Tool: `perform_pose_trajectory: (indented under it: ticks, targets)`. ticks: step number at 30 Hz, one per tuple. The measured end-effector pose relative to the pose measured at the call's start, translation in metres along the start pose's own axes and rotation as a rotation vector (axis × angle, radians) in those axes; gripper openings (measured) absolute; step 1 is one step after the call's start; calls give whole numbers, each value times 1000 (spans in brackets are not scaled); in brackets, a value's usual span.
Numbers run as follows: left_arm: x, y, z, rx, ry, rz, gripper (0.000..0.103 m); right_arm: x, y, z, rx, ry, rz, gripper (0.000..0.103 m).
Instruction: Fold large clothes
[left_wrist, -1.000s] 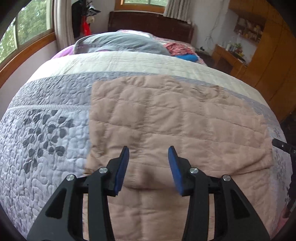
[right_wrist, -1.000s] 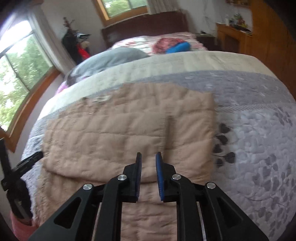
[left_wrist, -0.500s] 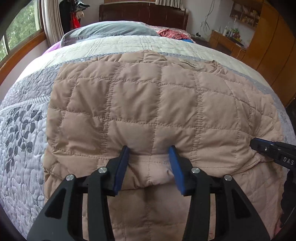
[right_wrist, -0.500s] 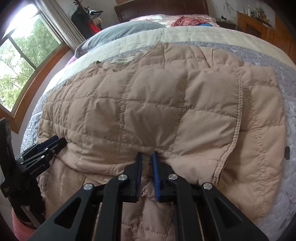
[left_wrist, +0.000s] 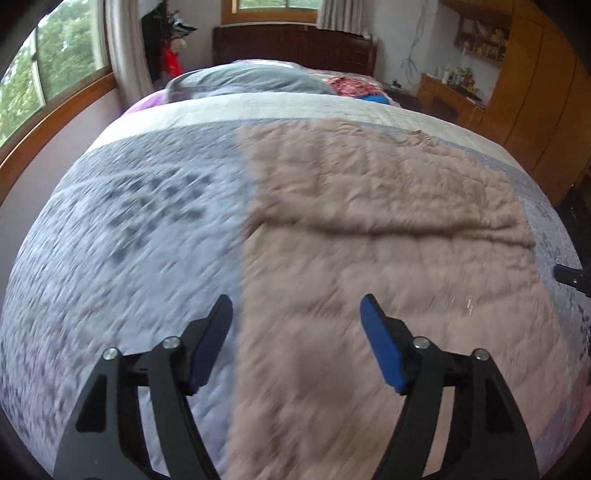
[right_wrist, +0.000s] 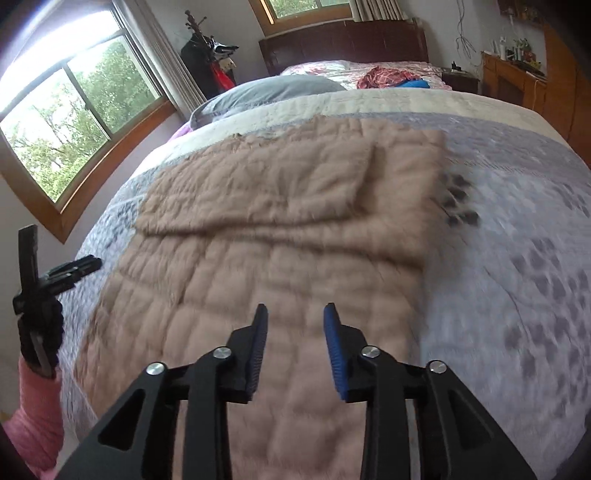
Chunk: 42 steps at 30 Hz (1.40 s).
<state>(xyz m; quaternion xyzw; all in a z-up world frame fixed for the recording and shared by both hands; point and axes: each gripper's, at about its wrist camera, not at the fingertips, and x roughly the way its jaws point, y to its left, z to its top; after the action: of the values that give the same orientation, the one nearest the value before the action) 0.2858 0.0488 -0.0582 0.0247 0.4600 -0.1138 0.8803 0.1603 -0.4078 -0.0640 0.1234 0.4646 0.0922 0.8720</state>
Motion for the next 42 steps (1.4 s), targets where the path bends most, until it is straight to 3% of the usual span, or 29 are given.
perform_pose_trajectory:
  ticks: [6,10,14,20,27,29,31,33,35,36,37,38,42]
  targets:
    - [-35,60,-81,-103,64,25,76,-45,-32,-87,74,19,13,48]
    - [-46,73,-121,-156,98,-36,76,-60,-40,-127,99,40,21,57]
    - [-45,69,-139,-160,98,-83,77,-69,-45,-155,130,54,98,57]
    - [-29,61,-151,-178,129,-143,77,-69,-49,-171,138,64,101,57]
    - [-23,51,-149,-167,122,-137,75,-53,-50,-175,139,89,111,58]
    - [-23,52,-149,-169,119,-126,63,-50,-50,-174,136,84,119,56]
    - [-23,52,-148,-176,123,-151,49,-47,-49,-172,139,86,127,47]
    - [-22,52,-146,-185,131,-172,44,-43,-47,-170,133,93,124,42]
    - [-21,49,-146,-174,130,-160,39,-40,-44,-167,121,96,114,33]
    - [-22,47,-146,-171,127,-157,35,-40,-43,-167,120,97,115,23]
    - [-23,47,-147,-171,123,-159,27,-40,-42,-167,123,99,127,17]
    - [-25,47,-147,-175,119,-168,19,-41,-42,-166,123,96,133,16]
    - [-33,52,-150,-200,94,-185,11,-49,-35,-167,98,74,118,11]
